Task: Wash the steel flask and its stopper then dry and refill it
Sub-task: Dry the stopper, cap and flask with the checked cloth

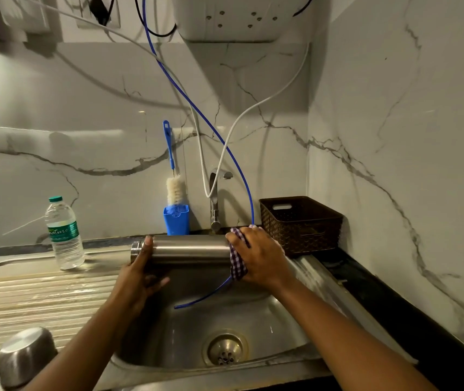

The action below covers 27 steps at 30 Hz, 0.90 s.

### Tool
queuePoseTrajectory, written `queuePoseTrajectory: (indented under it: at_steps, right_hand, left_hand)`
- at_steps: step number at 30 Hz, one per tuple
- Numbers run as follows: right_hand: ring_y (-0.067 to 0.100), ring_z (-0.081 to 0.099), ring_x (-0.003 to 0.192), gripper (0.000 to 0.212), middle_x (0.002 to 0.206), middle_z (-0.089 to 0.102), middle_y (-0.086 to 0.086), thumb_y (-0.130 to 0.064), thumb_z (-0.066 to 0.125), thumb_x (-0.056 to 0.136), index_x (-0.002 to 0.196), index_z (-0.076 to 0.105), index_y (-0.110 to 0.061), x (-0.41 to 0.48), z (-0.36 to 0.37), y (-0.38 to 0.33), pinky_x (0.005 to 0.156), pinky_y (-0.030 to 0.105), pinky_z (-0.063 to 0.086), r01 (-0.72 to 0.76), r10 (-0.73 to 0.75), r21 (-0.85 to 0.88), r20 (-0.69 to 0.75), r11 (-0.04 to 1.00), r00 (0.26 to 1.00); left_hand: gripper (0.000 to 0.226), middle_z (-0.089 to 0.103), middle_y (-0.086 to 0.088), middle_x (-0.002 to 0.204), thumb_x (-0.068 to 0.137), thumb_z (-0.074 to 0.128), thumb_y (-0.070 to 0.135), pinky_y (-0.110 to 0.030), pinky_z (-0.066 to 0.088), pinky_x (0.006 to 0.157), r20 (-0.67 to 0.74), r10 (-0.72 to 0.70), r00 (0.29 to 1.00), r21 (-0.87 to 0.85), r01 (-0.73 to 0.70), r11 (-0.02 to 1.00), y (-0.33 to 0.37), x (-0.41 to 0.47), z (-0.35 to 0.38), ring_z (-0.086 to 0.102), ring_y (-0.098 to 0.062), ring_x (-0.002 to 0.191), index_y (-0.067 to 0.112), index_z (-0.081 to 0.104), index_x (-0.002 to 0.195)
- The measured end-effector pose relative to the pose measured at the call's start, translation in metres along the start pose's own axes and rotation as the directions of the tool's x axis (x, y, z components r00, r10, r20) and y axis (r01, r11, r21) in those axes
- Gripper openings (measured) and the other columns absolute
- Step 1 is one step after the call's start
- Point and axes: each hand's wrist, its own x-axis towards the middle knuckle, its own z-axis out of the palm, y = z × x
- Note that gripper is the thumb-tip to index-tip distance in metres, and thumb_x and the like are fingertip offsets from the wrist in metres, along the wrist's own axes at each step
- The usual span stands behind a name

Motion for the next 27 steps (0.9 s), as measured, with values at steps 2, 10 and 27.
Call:
queuePoseTrajectory:
  at_steps: [2,10,27]
  right_hand:
    - [0.03,0.059,0.102,0.086,0.113,0.058,0.013,-0.047,0.079,0.054,0.126,0.044,-0.016,0.0,0.0,0.0,0.091,0.042,0.05,0.07,-0.078,-0.105,-0.064,0.992,0.995]
    - [0.027,0.041,0.124,0.085,0.138,0.039,0.009,-0.041,0.074,0.071,0.14,0.029,-0.023,-0.004,0.006,-0.003,0.103,0.042,0.04,-0.231,0.203,0.09,0.249,0.969,0.947]
    - [0.019,0.035,0.13,0.098,0.145,0.034,-0.001,-0.041,0.08,0.066,0.145,0.022,-0.029,0.0,0.001,-0.016,0.105,0.039,0.036,-0.282,0.053,0.388,0.506,0.877,0.861]
  left_hand:
    - [0.051,0.054,-0.012,0.111,0.082,0.064,0.043,-0.035,0.05,0.068,-0.055,-0.041,0.998,-0.07,0.037,0.997,0.0,0.001,-0.001,0.057,-0.028,0.101,0.016,0.047,0.122]
    - [0.067,0.054,-0.016,0.118,0.067,0.072,0.031,-0.036,0.053,0.071,0.035,0.097,0.995,0.027,-0.098,0.995,-0.009,-0.005,0.005,0.058,-0.029,0.099,0.011,0.05,0.128]
    - [0.099,0.055,0.0,0.103,0.047,0.083,0.017,-0.027,0.051,0.063,0.173,0.122,0.977,0.073,-0.136,0.988,-0.009,-0.013,0.01,0.058,-0.02,0.092,0.018,0.041,0.136]
